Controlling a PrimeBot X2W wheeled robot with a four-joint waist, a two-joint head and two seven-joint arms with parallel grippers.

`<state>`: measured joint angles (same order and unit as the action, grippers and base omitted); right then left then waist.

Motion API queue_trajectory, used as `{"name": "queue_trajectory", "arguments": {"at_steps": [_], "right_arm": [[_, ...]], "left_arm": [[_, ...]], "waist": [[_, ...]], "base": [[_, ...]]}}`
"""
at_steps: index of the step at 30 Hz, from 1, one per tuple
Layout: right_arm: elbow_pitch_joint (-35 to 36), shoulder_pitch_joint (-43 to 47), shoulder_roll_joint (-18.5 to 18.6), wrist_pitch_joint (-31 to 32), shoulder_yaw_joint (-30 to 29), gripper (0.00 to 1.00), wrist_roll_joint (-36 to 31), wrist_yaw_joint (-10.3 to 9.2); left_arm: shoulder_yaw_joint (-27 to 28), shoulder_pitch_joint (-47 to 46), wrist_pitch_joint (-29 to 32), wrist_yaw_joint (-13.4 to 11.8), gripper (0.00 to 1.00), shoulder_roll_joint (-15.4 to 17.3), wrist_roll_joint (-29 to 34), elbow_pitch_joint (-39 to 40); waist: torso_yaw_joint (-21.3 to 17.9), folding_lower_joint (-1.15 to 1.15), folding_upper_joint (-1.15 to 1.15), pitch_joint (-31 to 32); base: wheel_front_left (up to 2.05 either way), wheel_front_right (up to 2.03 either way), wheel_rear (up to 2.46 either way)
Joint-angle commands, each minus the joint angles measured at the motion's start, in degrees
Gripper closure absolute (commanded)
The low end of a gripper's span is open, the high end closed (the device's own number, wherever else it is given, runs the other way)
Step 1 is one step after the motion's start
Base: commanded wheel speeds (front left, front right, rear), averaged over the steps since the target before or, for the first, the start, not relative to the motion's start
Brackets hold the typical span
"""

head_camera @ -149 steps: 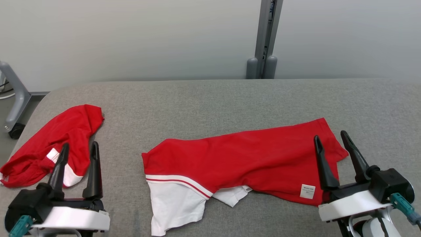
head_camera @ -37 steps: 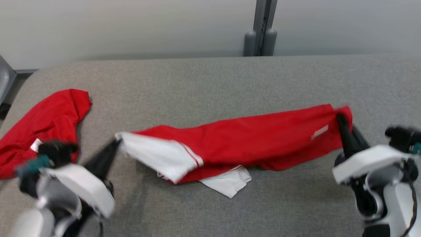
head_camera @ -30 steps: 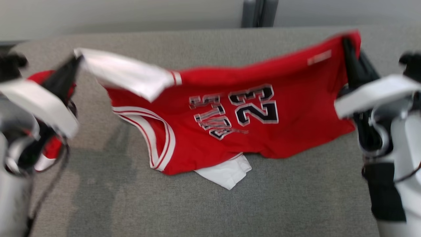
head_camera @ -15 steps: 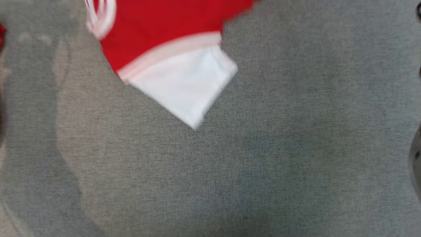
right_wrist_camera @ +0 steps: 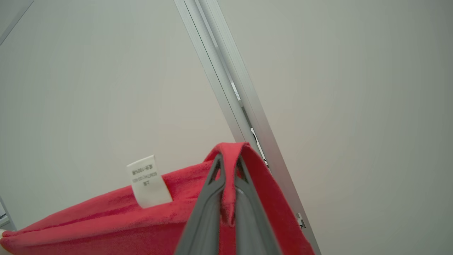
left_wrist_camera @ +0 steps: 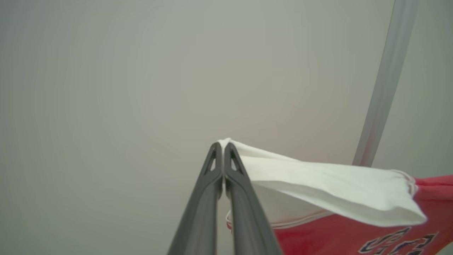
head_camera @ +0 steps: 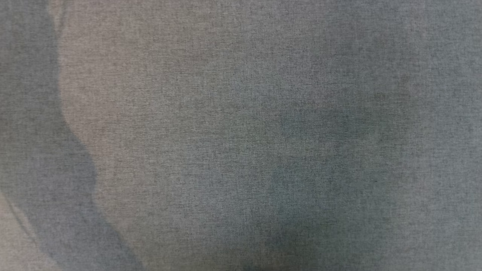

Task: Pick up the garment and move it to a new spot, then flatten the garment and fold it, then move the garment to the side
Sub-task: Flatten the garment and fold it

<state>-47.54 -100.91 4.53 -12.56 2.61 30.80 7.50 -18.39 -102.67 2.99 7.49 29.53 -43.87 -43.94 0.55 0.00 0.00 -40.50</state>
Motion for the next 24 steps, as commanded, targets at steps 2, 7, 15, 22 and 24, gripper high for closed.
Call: {"name": "queue_trajectory", "arguments": {"at_steps": [2, 7, 15, 22, 24], "right_arm": [[-1.6, 0.9, 1.0, -0.1, 1.3, 1.0, 0.6, -0.02], [-4.5, 7.2, 3.2, 1.3, 5.5, 1.0, 4.3, -0.01], [-2.0, 25.0, 7.8, 5.2, 14.1, 1.0, 13.5, -0.01], [3.5, 40.7, 11.7, 12.5, 22.5, 1.0, 22.2, -0.01], [5.4, 44.9, 12.9, 15.2, 25.3, 1.0, 24.4, -0.01]], "left_arm": [[-2.0, 0.8, 0.4, 0.0, 1.0, 0.0, -1.5, -1.0], [-9.6, 6.9, 4.0, 0.0, 1.0, 0.3, -5.2, -1.6], [-20.9, 22.2, 13.3, 0.0, 1.0, 4.3, -14.8, 3.6], [-26.8, 37.3, 23.5, 0.0, 1.0, 11.1, -25.7, 14.2], [-27.9, 42.0, 25.9, 0.0, 1.0, 12.7, -28.7, 16.9]], "waist": [[0.5, 0.0, 0.0, 0.6], [1.7, 0.0, 0.0, 4.3], [1.8, 0.0, 0.0, 16.0], [0.4, 0.0, 0.0, 26.4], [0.0, 0.0, 0.0, 28.9]], "base": [[0.0, 0.0, 0.0], [0.0, 0.0, 0.0], [0.0, 0.0, 0.0], [0.0, 0.0, 0.0], [0.0, 0.0, 0.0]]}}
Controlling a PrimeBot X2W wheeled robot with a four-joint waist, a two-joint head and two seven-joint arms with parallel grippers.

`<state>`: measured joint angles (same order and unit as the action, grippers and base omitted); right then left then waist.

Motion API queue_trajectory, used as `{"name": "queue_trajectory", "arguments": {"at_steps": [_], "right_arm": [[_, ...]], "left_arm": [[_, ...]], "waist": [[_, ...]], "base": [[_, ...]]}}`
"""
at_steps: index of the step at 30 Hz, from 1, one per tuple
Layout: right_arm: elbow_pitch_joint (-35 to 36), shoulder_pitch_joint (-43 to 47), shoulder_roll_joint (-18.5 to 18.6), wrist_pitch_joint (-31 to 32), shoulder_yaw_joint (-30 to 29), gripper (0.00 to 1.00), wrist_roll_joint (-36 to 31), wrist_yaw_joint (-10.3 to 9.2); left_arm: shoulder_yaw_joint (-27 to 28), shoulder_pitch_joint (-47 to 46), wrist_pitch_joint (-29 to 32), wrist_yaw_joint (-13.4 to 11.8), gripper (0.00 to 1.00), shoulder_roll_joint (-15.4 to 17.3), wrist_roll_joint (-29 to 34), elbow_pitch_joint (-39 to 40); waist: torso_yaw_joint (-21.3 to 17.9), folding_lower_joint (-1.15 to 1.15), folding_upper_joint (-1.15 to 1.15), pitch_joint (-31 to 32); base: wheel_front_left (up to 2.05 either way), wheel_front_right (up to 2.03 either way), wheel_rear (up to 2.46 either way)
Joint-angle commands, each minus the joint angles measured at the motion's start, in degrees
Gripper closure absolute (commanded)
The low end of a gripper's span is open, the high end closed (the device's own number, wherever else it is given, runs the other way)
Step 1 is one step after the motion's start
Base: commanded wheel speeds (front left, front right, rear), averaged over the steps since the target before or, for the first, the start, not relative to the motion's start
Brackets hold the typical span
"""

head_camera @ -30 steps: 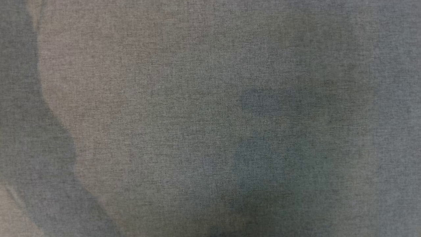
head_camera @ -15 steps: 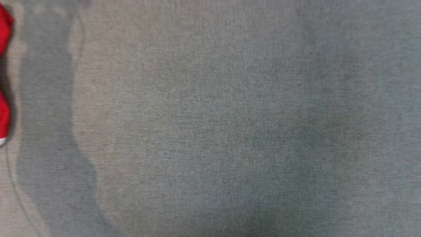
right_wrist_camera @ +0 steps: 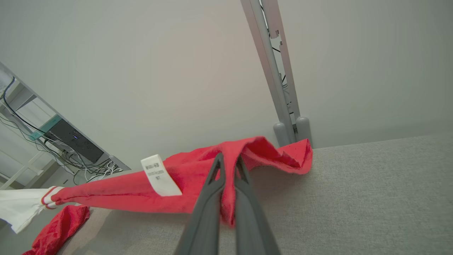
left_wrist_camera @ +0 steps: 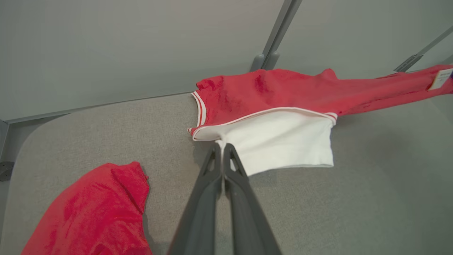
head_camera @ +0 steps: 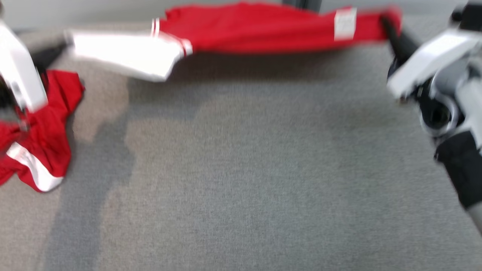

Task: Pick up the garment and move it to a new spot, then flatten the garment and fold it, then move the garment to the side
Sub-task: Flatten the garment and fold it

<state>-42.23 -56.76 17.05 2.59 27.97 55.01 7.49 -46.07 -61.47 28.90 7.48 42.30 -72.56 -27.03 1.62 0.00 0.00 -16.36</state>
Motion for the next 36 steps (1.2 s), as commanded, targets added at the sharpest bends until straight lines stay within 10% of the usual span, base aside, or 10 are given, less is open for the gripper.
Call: {"name": "queue_trajectory", "arguments": {"at_steps": [1, 16, 29, 36], "right_arm": [[0.9, 2.6, 1.0, 1.4, 1.1, 1.0, 1.5, 0.0], [12.2, 22.7, 13.1, 21.9, 13.4, 1.0, 12.7, 0.0], [25.9, 38.1, 23.6, 26.8, 10.2, 1.0, 16.2, 0.0], [28.7, 40.1, 22.5, 28.5, 5.9, 1.0, 13.4, 0.0]], "left_arm": [[-0.8, 3.0, 1.4, 0.0, 1.0, 0.7, -1.4, 1.3], [-8.1, 30.2, 13.8, -2.7, 1.0, 10.7, -16.2, 24.1], [-9.0, 38.9, 14.1, -5.0, 1.0, 19.8, -21.7, 40.3], [-7.7, 37.0, 13.6, -5.9, 1.0, 19.3, -22.0, 40.0]], "waist": [[-1.3, 0.0, 0.0, 5.8], [-2.9, 0.0, 0.0, 15.0], [-1.3, 0.0, 0.0, 13.9], [-1.4, 0.0, 0.0, 11.7]], "base": [[0.0, 0.0, 0.0], [0.0, 0.0, 0.0], [0.0, 0.0, 0.0], [0.0, 0.0, 0.0]]}}
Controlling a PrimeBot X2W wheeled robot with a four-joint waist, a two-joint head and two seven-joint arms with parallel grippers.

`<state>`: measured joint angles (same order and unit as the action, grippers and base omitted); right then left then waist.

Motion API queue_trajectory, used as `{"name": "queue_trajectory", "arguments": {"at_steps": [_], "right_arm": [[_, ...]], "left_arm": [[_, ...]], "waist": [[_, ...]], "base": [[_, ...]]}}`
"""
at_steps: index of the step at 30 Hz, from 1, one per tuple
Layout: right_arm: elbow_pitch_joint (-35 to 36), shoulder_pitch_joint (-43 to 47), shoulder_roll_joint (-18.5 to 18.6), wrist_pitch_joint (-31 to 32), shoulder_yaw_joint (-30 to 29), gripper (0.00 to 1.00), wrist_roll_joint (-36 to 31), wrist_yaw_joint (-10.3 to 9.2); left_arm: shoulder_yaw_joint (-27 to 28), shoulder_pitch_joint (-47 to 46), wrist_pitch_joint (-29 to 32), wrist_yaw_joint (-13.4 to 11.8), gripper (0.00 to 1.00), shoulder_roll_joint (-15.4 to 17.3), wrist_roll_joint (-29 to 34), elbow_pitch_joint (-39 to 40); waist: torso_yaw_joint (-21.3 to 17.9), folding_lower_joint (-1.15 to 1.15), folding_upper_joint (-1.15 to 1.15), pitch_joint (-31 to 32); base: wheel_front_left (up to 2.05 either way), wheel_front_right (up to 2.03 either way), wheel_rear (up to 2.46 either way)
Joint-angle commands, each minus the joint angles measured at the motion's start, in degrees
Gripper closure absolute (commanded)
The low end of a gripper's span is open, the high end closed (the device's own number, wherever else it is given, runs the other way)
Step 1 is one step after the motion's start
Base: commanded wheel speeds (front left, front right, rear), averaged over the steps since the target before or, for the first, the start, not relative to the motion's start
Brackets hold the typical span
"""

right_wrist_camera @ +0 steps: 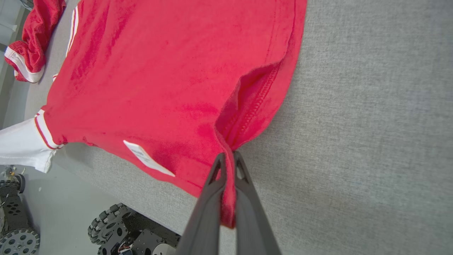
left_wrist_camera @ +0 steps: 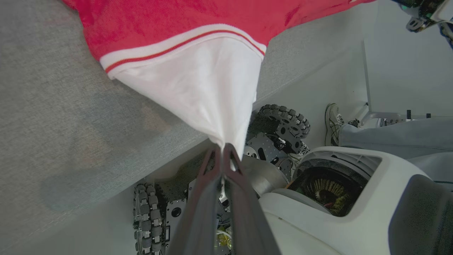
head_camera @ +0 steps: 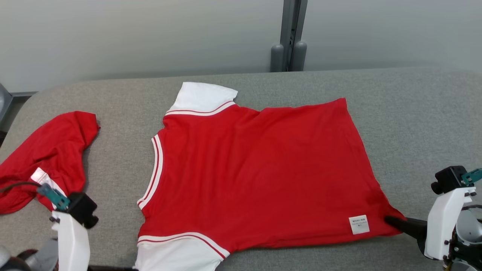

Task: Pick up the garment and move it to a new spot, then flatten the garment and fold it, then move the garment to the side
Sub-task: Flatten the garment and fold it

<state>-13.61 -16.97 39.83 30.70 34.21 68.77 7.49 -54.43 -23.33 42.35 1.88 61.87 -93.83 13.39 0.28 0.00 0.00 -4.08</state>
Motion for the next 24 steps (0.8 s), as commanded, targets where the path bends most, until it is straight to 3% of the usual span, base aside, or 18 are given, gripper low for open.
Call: {"name": "queue_trajectory", "arguments": {"at_steps": [1, 11, 24], "right_arm": [[0.2, 0.1, -0.8, 0.9, -1.2, 1.0, -0.6, 0.0], [-0.7, -5.1, -7.3, 3.8, -10.0, 1.0, -2.8, 0.0], [-0.2, -5.3, -13.4, 3.4, -18.9, 1.0, -5.6, 0.0]], "left_arm": [[0.9, -1.9, 0.5, -0.3, 1.0, -0.4, -0.9, -0.9], [4.2, -13.9, 6.4, -0.3, 1.0, -5.7, -0.3, -13.3], [6.5, -23.1, 7.4, 2.0, 1.0, -10.9, 1.1, -26.5]], "waist": [[0.0, 0.0, 0.0, -1.1], [-0.2, 0.0, 0.0, -7.1], [-1.6, 0.0, 0.0, -11.8]], "base": [[0.0, 0.0, 0.0], [0.0, 0.0, 0.0], [0.0, 0.0, 0.0]]}}
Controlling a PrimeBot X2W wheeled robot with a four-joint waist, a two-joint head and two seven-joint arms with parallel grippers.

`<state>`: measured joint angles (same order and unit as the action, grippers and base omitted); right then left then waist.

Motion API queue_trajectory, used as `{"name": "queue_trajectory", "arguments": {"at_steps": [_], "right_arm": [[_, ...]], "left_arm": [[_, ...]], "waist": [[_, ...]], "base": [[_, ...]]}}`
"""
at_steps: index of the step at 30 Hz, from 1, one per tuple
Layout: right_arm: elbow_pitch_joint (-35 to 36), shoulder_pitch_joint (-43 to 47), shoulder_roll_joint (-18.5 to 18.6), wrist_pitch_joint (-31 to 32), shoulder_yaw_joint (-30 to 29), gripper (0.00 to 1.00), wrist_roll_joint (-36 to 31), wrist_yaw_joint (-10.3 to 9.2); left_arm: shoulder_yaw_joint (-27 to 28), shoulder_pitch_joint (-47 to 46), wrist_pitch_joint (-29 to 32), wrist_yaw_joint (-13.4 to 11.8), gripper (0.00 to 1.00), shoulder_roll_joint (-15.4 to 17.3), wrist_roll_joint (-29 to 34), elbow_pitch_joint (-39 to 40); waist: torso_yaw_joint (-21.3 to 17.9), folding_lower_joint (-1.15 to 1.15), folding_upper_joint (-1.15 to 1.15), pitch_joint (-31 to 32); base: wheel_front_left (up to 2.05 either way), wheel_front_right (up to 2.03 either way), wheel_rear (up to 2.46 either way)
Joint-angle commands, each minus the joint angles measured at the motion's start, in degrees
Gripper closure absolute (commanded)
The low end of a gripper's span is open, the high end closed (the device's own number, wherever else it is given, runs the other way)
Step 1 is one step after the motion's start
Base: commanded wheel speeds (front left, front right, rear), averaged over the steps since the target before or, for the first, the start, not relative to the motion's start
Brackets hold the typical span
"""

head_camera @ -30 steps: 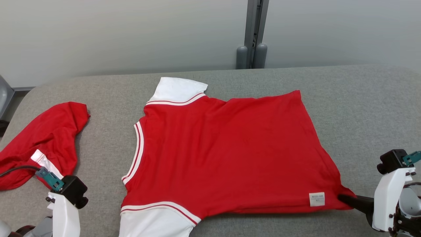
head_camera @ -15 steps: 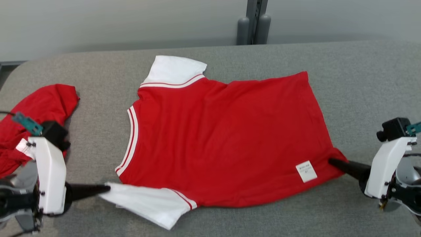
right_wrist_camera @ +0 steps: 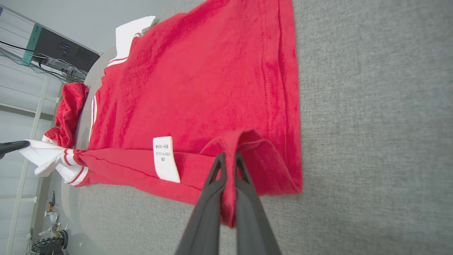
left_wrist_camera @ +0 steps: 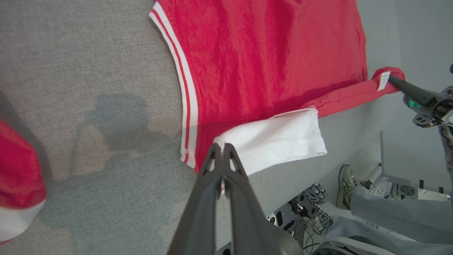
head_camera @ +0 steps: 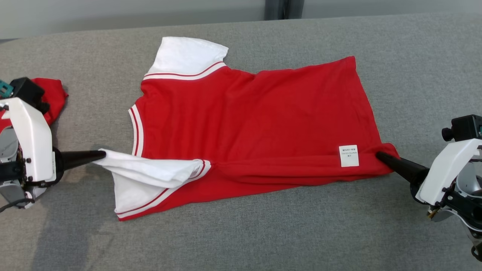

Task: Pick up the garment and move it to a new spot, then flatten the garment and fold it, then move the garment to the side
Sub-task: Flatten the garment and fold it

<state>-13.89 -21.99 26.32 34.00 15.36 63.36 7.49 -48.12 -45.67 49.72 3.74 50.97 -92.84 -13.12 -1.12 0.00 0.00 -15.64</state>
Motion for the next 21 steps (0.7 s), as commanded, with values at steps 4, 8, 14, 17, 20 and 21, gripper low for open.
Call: {"name": "queue_trajectory", "arguments": {"at_steps": [4, 8, 14, 17, 20, 21], "right_arm": [[0.2, -0.4, -1.4, 0.5, -1.7, 1.0, -1.7, 0.0], [-0.1, -1.1, -3.1, 1.1, -2.6, 1.0, -3.1, 0.0], [-0.9, -2.7, -5.5, 1.3, -3.8, 1.0, -5.3, 0.0], [-1.0, -3.2, -6.2, 1.3, -4.6, 1.0, -6.1, 0.0], [-1.1, -3.3, -6.9, 1.2, -5.1, 1.0, -6.8, 0.0], [-1.1, -3.3, -7.1, 1.1, -5.3, 1.0, -7.0, 0.0]], "left_arm": [[0.2, -2.5, 0.0, 1.0, 1.0, -1.4, 1.2, -1.9], [0.2, -3.9, -0.3, 1.4, 1.0, -2.7, 1.9, -4.3], [0.4, -5.2, -1.4, 2.2, 1.0, -4.8, 2.6, -8.1], [0.5, -5.9, -2.3, 2.8, 1.0, -5.8, 3.2, -9.7], [0.6, -6.3, -3.2, 3.1, 1.0, -6.6, 3.8, -11.2], [0.7, -6.6, -3.9, 3.2, 1.0, -6.9, 4.0, -11.7]], "waist": [[-0.8, 0.0, 0.0, -1.4], [-1.6, 0.0, 0.0, -2.2], [-2.5, 0.0, 0.0, -3.2], [-2.8, 0.0, 0.0, -3.4], [-2.9, 0.0, 0.0, -3.3], [-3.0, 0.0, 0.0, -3.3]], "base": [[0.0, 0.0, 0.0], [0.0, 0.0, 0.0], [0.0, 0.0, 0.0], [0.0, 0.0, 0.0], [0.0, 0.0, 0.0], [0.0, 0.0, 0.0]]}}
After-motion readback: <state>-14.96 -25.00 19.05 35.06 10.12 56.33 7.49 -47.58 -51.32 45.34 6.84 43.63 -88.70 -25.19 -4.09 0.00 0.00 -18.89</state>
